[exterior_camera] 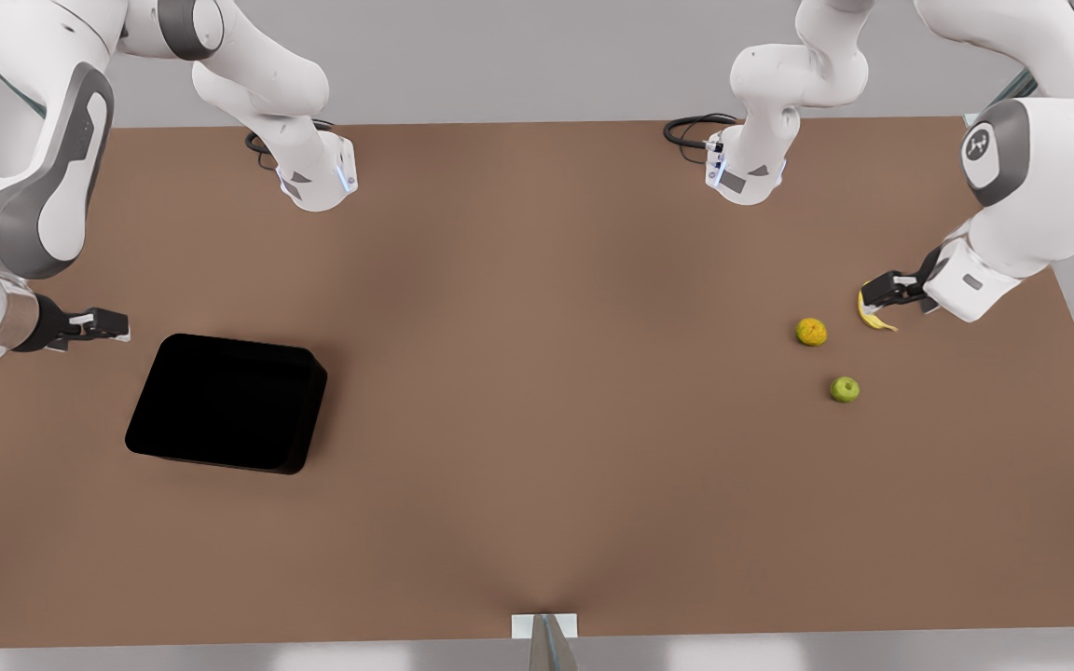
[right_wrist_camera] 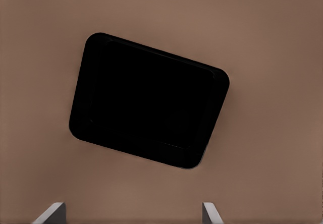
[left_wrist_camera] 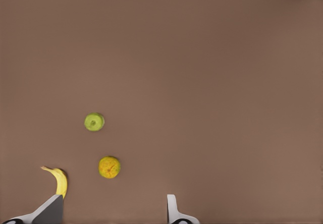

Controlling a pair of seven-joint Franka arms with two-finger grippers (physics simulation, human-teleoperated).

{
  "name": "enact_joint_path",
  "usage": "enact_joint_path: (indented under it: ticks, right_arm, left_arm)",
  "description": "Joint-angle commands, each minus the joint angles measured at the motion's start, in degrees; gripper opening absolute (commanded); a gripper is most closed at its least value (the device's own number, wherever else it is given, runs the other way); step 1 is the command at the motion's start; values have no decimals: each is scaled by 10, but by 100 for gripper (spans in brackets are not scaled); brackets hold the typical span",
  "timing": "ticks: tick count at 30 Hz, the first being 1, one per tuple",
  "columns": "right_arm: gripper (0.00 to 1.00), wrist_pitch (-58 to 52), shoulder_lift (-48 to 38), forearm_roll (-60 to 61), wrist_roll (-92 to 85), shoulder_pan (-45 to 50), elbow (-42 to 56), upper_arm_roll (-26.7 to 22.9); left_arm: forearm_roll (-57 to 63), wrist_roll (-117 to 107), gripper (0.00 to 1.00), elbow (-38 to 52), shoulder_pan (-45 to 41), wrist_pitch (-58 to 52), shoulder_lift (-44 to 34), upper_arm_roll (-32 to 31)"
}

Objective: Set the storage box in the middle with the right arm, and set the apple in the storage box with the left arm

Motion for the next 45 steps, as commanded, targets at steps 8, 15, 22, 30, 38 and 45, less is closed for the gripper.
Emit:
enact_joint_path:
  ticks: [8, 15, 22, 30, 38, 45]
  right_arm:
    - [100, 154, 21, -19, 100, -6, -186, -29]
    - [100, 385, 32, -4, 80, -29, -330, -84]
    - [100, 469, 51, 22, 62, -29, -380, -97]
    - [100, 488, 106, 23, 63, -24, -376, -105]
    - [49, 469, 115, 30, 60, -24, -379, -105]
    - [31, 472, 124, 30, 61, -23, -375, -105]
  left_arm:
    - [-62, -90, 100, 14, 5, -30, 46, 47]
    - [-447, -533, 100, 6, 7, 19, 196, 155]
    - [-640, -537, 100, -94, 43, 75, 208, 156]
    - [-652, -457, 100, -152, 65, -33, 217, 170]
    - [-647, -387, 100, -150, 72, 16, 294, 192]
    - [-659, -365, 100, -150, 73, 47, 340, 206]
